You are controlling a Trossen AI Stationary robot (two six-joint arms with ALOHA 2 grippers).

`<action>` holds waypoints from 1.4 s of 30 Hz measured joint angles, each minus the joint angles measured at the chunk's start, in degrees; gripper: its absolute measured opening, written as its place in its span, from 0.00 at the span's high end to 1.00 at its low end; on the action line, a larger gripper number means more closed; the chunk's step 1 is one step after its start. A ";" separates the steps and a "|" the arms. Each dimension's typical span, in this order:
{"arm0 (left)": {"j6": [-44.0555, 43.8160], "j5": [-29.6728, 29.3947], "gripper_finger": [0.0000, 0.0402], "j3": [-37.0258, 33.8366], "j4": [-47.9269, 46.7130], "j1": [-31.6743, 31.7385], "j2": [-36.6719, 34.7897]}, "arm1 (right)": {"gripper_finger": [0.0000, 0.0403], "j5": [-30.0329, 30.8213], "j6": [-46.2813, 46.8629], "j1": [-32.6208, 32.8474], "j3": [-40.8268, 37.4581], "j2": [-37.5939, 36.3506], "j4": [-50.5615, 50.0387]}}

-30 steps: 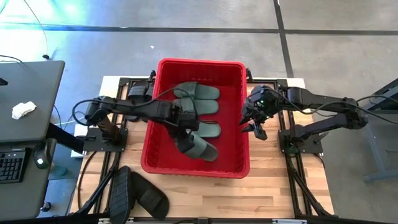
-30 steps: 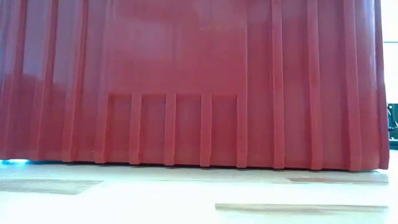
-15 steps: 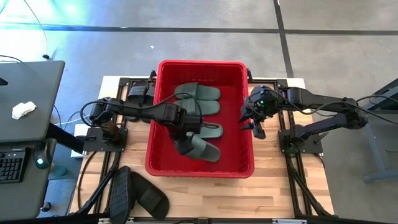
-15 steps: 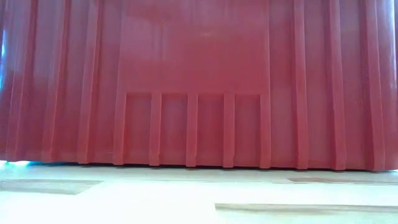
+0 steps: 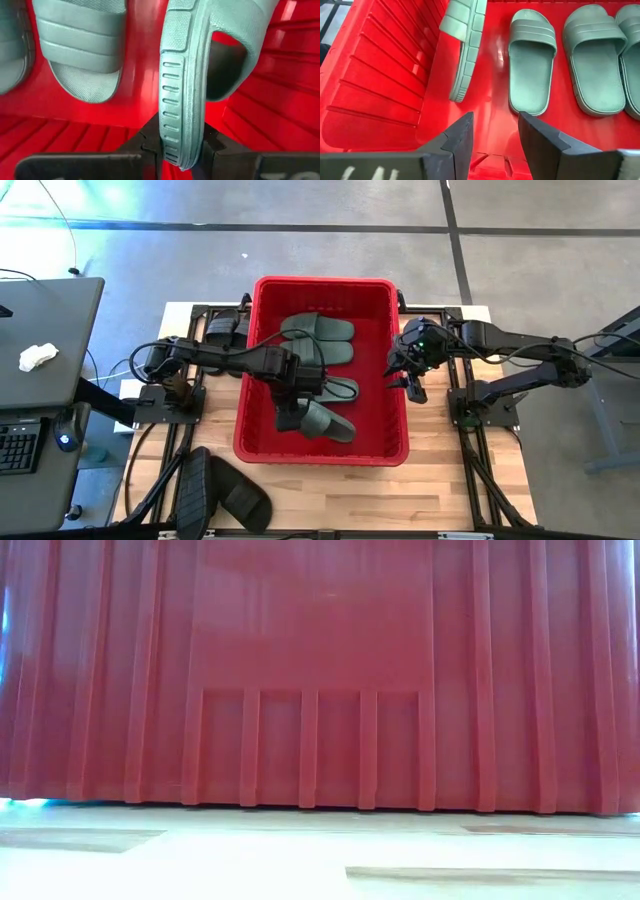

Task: Pick and place slides into bin
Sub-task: Put the green slide into the red container

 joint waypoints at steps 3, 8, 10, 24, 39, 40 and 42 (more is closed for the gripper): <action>1.55 0.02 0.84 0.00 -0.29 0.00 0.00 | 0.64 0.00 0.00 0.00 0.00 0.01 0.00; 2.09 0.07 0.69 0.00 -1.27 -0.04 0.02 | 0.64 0.04 0.00 0.00 0.00 0.01 0.00; 2.37 0.07 0.63 0.00 -1.23 -0.04 0.02 | 0.64 0.04 0.00 0.00 0.00 0.01 0.00; 11.90 -0.94 0.49 0.00 -1.23 0.06 0.02 | 0.64 0.04 1.67 0.00 0.00 0.01 -0.22; 46.48 -12.31 0.62 -0.02 -9.11 0.02 0.00 | 0.64 -1.51 6.73 0.44 0.07 4.81 7.04; 49.42 -13.30 0.62 -0.02 -9.23 0.02 0.00 | 0.64 -1.04 6.17 0.46 0.07 5.56 7.06; 55.89 -13.61 0.64 -0.02 -8.57 0.00 0.00 | 0.64 0.89 5.75 0.46 0.07 7.03 6.98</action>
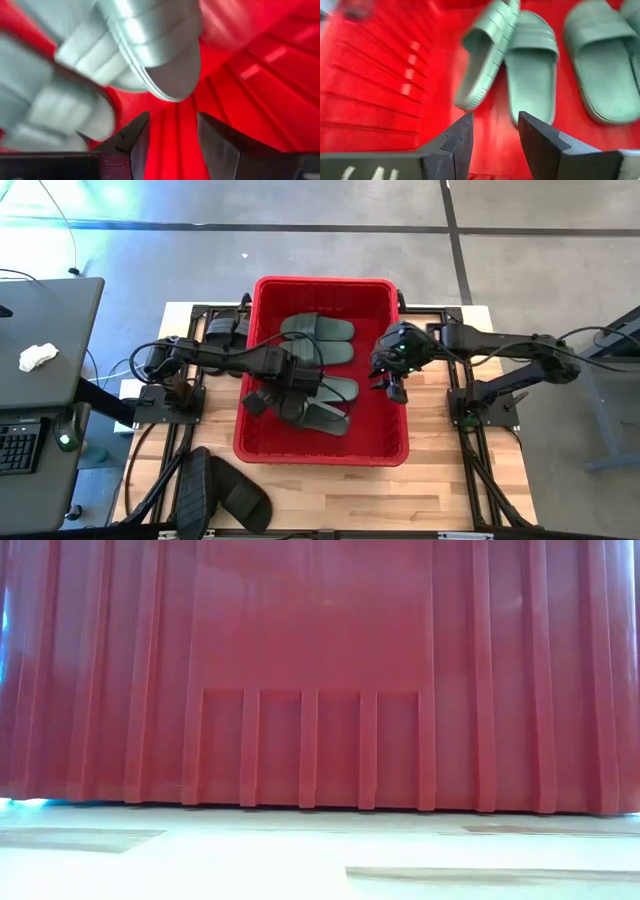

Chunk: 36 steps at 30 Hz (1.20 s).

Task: Pick and place slides into bin
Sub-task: Put the green slide into the red container

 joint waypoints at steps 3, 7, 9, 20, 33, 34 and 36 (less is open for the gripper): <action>10.51 1.59 0.65 0.00 2.62 -0.04 0.00 | 0.64 1.19 -0.11 -0.04 0.00 1.42 -0.79; 26.98 5.99 0.66 0.00 3.49 -0.04 0.00 | 0.64 1.98 0.48 0.00 0.00 1.72 -2.55; 32.50 6.62 0.65 0.00 4.56 -0.04 0.05 | 0.64 1.99 1.81 0.00 0.00 1.59 -3.03; 42.89 3.99 0.66 -0.49 5.35 -0.40 5.74 | 0.64 0.14 2.07 -0.06 0.00 1.98 -3.31; 41.51 -2.07 0.66 -6.42 9.43 -0.37 6.32 | 0.64 2.10 1.40 -0.07 -0.02 1.91 -2.91; 41.48 -2.17 0.66 -6.85 9.89 -0.37 6.32 | 0.64 2.10 1.42 -0.07 0.00 1.91 -2.90; 41.44 -2.15 0.66 -7.31 10.53 -0.35 6.32 | 0.64 2.10 1.40 -0.07 -0.02 1.91 -2.90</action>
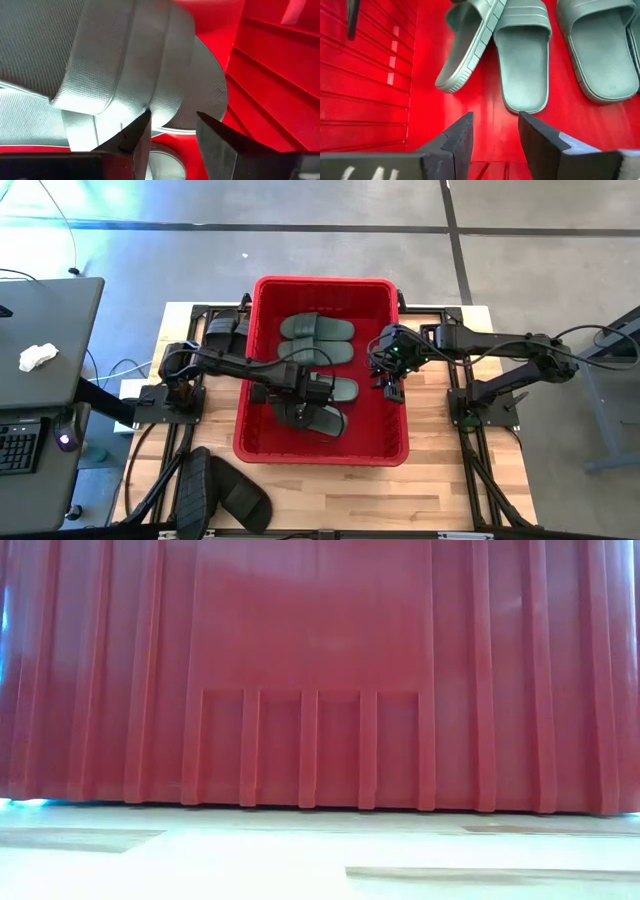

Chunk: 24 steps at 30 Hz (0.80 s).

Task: Pick and place slides into bin
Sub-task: Put the green slide into the red container

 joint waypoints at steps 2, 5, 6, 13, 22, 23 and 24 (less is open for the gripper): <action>-0.02 0.05 0.66 -0.08 0.31 -0.02 0.00 | 0.64 0.04 0.00 0.00 0.01 0.00 0.03; -0.04 2.03 0.66 -0.07 1.54 -0.02 -0.02 | 0.64 0.32 -0.01 0.00 0.01 0.00 0.03; -0.07 3.11 0.66 0.01 1.85 -0.01 -0.02 | 0.64 0.74 0.02 0.00 0.01 0.00 0.05; -1.53 8.06 0.66 0.14 2.92 -0.11 -0.13 | 0.64 1.47 0.19 0.00 0.00 0.00 0.03; -6.12 10.50 0.66 3.78 1.61 -0.11 -0.68 | 0.64 -1.73 2.36 -0.28 0.00 0.00 0.44; -7.60 10.50 0.66 4.85 1.74 -0.11 -0.68 | 0.64 -3.56 3.70 -0.56 0.00 0.00 0.60; -9.19 10.46 0.66 5.82 1.53 -0.07 -0.68 | 0.64 -5.42 4.89 -0.91 0.00 0.00 0.57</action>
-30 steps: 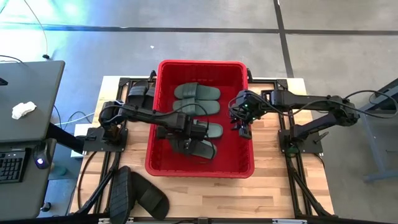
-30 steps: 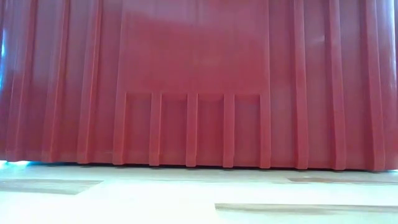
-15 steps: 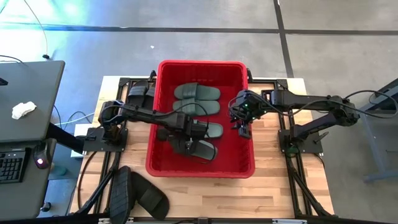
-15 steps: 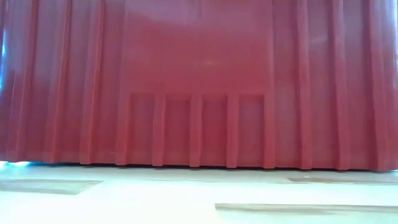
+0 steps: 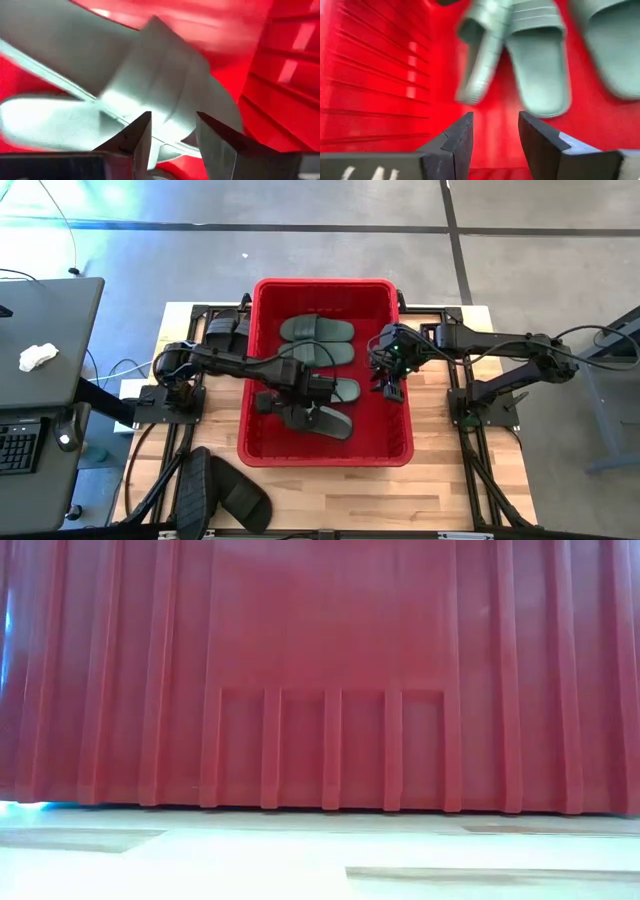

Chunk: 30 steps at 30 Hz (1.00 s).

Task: Pick and place slides into bin
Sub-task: Put the green slide into the red container

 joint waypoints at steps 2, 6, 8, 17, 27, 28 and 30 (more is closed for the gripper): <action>-3.05 -0.66 0.66 2.24 -0.71 0.00 0.01 | 0.64 -3.13 2.03 -0.74 0.00 0.00 0.02; -7.14 -1.92 0.66 7.15 -2.44 0.02 -0.88 | 0.64 -5.78 3.62 -2.09 0.00 0.03 0.10; -8.64 -2.49 0.66 9.62 -4.55 0.22 -1.05 | 0.64 -6.79 3.89 -2.48 0.00 0.36 0.62; -22.18 -5.64 0.66 22.53 -11.63 6.47 -1.44 | 0.64 -17.32 6.04 -4.56 -0.02 4.70 7.96; -25.00 2.86 0.66 30.09 -8.39 22.73 -7.20 | 0.64 -17.61 4.75 -4.27 -0.02 11.88 9.86; -24.72 3.95 0.66 30.29 -7.17 24.83 -8.25 | 0.64 -17.49 4.75 -4.22 -0.02 12.66 10.01; -24.37 5.50 0.66 30.39 -4.14 28.96 -10.13 | 0.64 -17.40 4.59 -3.87 0.31 14.73 10.53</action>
